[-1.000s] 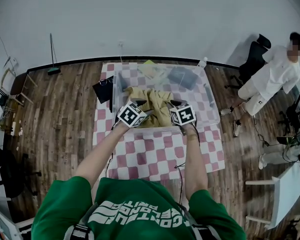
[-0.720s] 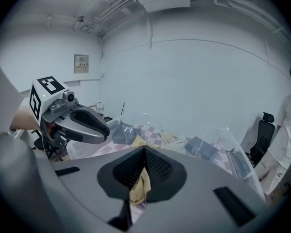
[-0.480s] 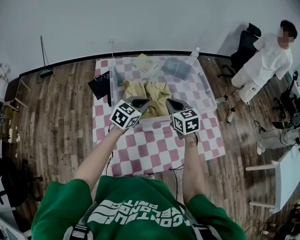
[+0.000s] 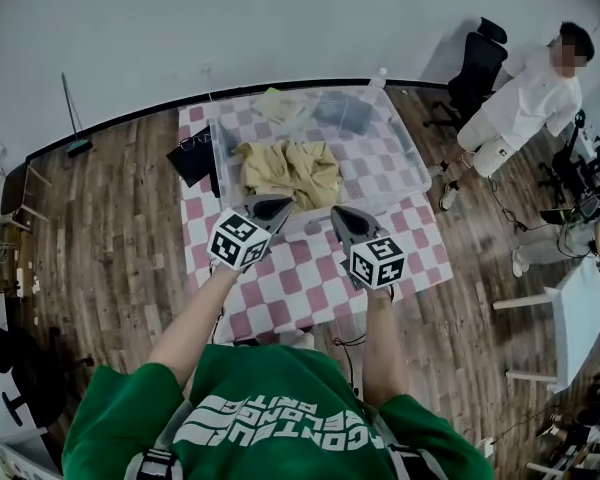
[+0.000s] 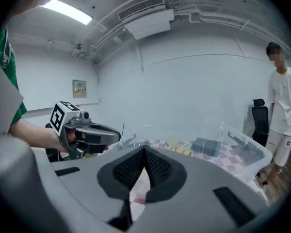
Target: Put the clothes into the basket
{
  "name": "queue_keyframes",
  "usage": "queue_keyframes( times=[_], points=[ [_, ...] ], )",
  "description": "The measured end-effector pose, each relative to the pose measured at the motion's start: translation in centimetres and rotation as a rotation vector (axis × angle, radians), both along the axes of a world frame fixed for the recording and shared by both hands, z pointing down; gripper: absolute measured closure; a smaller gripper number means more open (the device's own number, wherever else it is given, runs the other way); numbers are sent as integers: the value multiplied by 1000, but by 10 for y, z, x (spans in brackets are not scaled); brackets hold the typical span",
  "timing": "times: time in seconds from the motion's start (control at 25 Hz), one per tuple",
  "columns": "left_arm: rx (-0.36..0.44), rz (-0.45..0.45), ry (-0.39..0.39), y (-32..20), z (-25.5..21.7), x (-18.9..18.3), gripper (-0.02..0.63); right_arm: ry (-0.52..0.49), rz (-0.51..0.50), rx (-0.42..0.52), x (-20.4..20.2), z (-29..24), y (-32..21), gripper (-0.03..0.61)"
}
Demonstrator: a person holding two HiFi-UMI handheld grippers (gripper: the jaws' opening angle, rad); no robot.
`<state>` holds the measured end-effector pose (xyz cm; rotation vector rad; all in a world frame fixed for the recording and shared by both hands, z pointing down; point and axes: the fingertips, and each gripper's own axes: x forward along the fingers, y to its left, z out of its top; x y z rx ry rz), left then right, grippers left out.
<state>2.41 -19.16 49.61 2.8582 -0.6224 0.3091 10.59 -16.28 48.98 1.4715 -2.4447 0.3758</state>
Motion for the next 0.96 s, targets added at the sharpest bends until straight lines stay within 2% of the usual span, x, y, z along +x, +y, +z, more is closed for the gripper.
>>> queue_keyframes(
  times=[0.4, 0.96],
  points=[
    [-30, 25, -4, 25, 22, -25, 612, -12, 39, -23, -13, 26, 33, 571],
    [-56, 42, -34, 36, 45, -42, 611, 26, 27, -58, -23, 49, 38, 571]
  ],
)
